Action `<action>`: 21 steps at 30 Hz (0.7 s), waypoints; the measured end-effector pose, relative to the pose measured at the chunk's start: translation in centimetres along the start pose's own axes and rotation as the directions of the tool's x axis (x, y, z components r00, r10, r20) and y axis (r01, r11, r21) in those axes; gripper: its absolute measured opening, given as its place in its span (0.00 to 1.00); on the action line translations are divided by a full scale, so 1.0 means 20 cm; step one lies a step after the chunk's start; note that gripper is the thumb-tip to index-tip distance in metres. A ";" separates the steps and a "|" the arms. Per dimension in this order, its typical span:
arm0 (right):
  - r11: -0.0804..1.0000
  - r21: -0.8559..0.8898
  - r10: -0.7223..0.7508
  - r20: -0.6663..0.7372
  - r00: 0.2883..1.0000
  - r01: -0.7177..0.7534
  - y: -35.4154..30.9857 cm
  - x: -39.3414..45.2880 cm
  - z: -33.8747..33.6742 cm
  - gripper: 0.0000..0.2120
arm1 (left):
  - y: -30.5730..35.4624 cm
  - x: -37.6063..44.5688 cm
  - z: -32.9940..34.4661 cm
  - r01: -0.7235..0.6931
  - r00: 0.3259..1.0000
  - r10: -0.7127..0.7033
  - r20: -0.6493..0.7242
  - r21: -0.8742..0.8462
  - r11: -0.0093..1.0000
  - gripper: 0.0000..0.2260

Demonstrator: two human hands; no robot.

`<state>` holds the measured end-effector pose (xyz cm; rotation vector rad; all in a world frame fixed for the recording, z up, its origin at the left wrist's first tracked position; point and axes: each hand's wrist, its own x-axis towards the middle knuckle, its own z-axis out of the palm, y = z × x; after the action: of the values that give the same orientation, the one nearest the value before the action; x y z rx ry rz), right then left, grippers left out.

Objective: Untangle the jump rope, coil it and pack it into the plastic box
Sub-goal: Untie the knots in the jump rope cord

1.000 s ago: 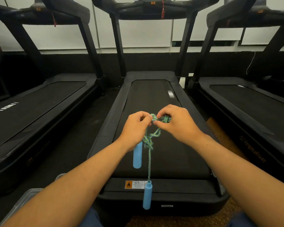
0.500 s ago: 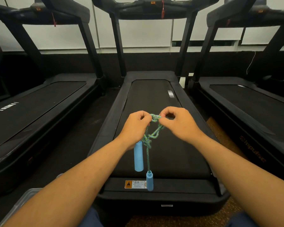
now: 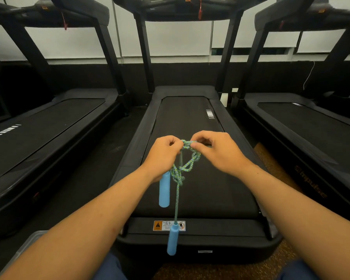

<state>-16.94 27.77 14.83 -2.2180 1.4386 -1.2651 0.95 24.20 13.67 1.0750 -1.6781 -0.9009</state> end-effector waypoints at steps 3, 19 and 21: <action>0.912 0.381 0.148 0.044 0.988 -0.154 0.03 0.00 -0.02 0.08 | 0.00 0.02 -0.01 0.027 0.999 -0.028 -0.035 -0.049 0.998 0.11; 0.881 0.324 0.333 0.098 0.938 -0.346 -0.03 0.03 -0.02 0.09 | -0.01 0.00 -0.01 0.001 1.000 -0.003 0.021 0.097 0.995 0.11; 0.770 0.525 0.357 0.115 0.927 -0.362 0.00 0.03 -0.02 0.08 | -0.01 0.00 -0.01 -0.012 1.000 0.011 0.015 0.088 0.996 0.12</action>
<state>-17.22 27.33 15.45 -1.4901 1.2235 -1.3122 1.24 24.18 13.56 1.1192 -1.7481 -0.8353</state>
